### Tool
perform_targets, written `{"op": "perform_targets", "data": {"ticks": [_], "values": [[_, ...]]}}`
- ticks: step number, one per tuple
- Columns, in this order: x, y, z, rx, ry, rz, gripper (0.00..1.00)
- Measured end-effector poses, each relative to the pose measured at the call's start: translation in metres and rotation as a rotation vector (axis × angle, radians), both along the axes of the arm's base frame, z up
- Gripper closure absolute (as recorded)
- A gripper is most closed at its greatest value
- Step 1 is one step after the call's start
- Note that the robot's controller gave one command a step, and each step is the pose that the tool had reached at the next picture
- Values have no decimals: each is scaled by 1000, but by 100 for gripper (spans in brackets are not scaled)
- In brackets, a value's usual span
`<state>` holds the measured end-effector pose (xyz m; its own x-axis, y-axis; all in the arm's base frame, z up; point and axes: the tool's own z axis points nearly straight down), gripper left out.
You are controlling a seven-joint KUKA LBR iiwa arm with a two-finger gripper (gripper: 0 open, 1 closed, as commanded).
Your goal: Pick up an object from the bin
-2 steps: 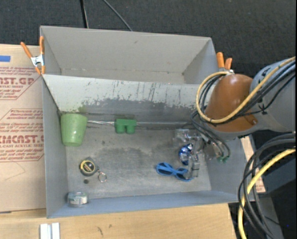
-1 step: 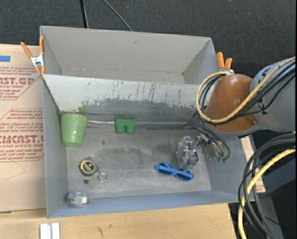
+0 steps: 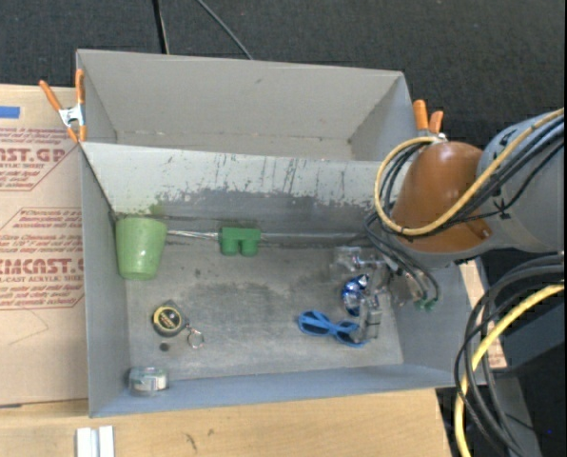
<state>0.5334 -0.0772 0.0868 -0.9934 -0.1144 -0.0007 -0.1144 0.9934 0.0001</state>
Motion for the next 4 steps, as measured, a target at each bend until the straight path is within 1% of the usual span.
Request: {"op": "perform_targets", "data": {"ticks": [1,2,3,4], "values": [[0,0,0,0,0,0,100],[0,0,0,0,0,0,0],[0,0,0,0,0,0,100],[0,0,0,0,0,0,0]]}}
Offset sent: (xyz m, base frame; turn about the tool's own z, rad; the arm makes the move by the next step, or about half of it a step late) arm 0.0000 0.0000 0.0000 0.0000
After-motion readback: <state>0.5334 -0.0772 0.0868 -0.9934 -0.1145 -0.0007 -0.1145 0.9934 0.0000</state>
